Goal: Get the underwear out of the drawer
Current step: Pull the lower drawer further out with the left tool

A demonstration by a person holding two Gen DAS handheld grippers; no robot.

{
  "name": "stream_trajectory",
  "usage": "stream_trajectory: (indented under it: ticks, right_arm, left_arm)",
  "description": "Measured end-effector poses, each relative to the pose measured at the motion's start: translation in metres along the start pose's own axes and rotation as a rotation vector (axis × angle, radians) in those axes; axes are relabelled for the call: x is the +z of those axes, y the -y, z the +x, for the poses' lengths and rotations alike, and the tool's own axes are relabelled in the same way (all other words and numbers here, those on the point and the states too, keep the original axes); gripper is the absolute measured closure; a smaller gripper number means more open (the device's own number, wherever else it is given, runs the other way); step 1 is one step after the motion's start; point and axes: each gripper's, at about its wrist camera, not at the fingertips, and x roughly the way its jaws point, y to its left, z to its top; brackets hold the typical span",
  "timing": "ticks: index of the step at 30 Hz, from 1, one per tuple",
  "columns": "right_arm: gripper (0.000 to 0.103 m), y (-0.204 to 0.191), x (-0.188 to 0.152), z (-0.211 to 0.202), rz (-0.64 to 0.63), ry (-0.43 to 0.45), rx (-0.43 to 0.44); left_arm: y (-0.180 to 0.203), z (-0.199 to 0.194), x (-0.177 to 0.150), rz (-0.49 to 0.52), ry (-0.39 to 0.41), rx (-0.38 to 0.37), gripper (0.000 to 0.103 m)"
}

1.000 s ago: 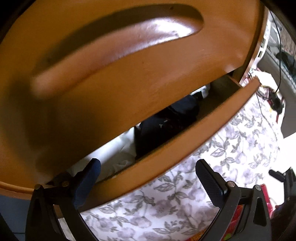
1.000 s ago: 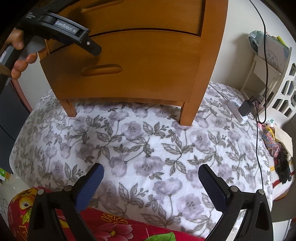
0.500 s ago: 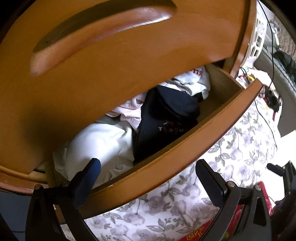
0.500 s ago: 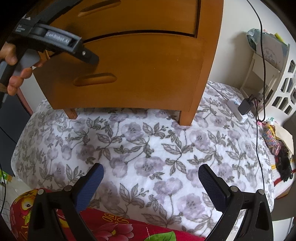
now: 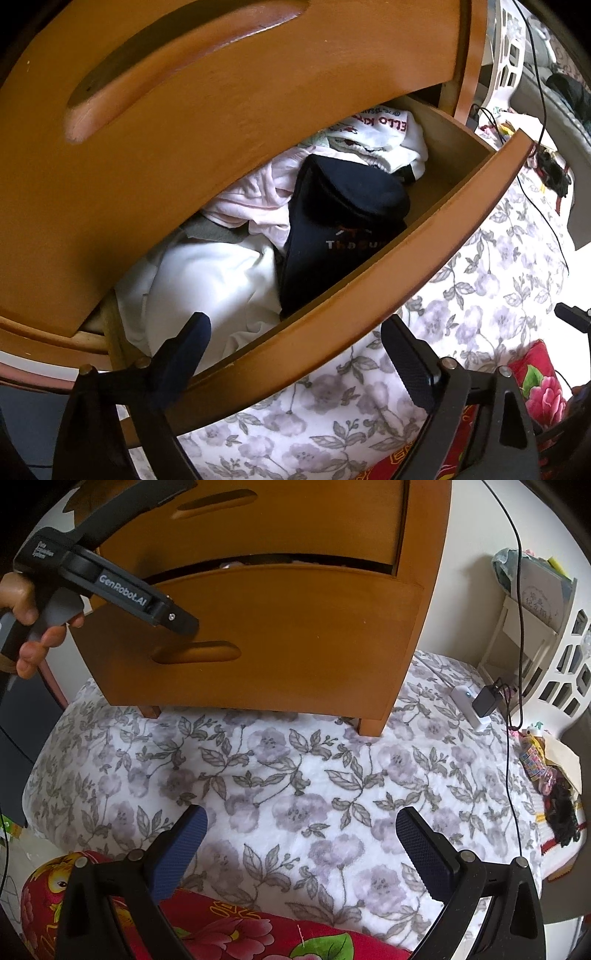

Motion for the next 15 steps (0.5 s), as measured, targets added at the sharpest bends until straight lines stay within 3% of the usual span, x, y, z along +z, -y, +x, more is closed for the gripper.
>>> stream_trajectory:
  ticks: [7,9,15]
  right_arm:
    - [0.000,0.000,0.001,-0.006,0.000,0.007,0.004]
    - [0.000,-0.001,0.002,-0.007,-0.001,0.010,0.006]
    - [0.000,-0.003,0.002,-0.014,-0.002,0.021,0.008]
  left_arm:
    - [-0.002,-0.004,-0.004,0.002,0.002,-0.034,0.010]
    - [-0.007,-0.017,-0.018,-0.003,0.004,-0.043,0.010]
    - [-0.001,-0.016,-0.021,0.029,-0.002,-0.027,0.010]
